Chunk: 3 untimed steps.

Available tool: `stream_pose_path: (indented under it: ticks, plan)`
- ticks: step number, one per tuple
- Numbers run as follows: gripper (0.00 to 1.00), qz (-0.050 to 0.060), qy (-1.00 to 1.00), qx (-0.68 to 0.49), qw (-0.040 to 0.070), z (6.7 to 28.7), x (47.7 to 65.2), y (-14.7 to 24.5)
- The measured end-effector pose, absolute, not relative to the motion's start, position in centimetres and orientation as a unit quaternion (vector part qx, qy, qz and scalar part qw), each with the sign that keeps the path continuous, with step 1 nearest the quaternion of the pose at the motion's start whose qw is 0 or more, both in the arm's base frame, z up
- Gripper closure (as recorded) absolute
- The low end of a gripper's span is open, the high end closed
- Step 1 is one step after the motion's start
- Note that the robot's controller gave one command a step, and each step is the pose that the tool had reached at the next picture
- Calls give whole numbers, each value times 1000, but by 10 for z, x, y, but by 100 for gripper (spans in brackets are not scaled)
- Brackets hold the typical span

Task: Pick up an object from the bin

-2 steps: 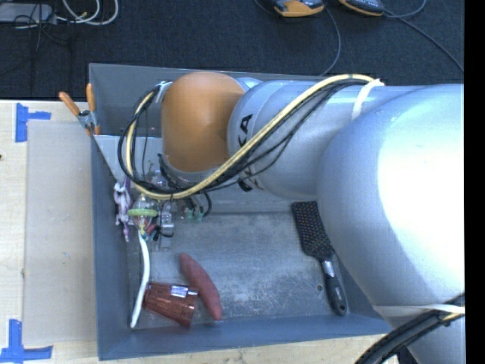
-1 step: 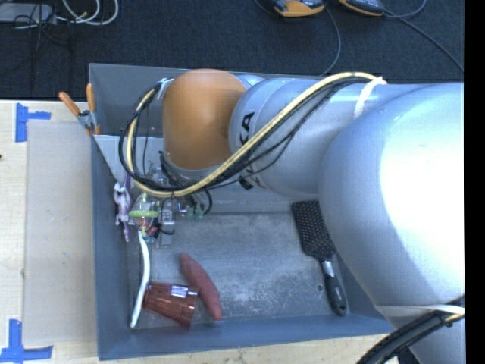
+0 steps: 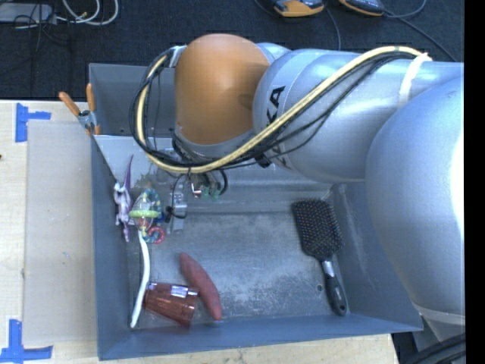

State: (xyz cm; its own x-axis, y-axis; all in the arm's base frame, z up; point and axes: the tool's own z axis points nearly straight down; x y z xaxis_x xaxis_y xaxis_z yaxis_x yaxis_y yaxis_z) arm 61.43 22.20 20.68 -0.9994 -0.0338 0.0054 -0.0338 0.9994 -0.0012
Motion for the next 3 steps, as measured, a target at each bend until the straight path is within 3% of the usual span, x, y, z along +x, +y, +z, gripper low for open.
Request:
stream_pose_path:
  ticks: [1, 2, 3]
  plan:
    - [0, -1, -997, 79, -5, 211, 621, 234]
    - [0, 0, -994, 111, 1, 133, 596, 238]
    - [0, -1, -985, 173, -2, 113, 540, 230]
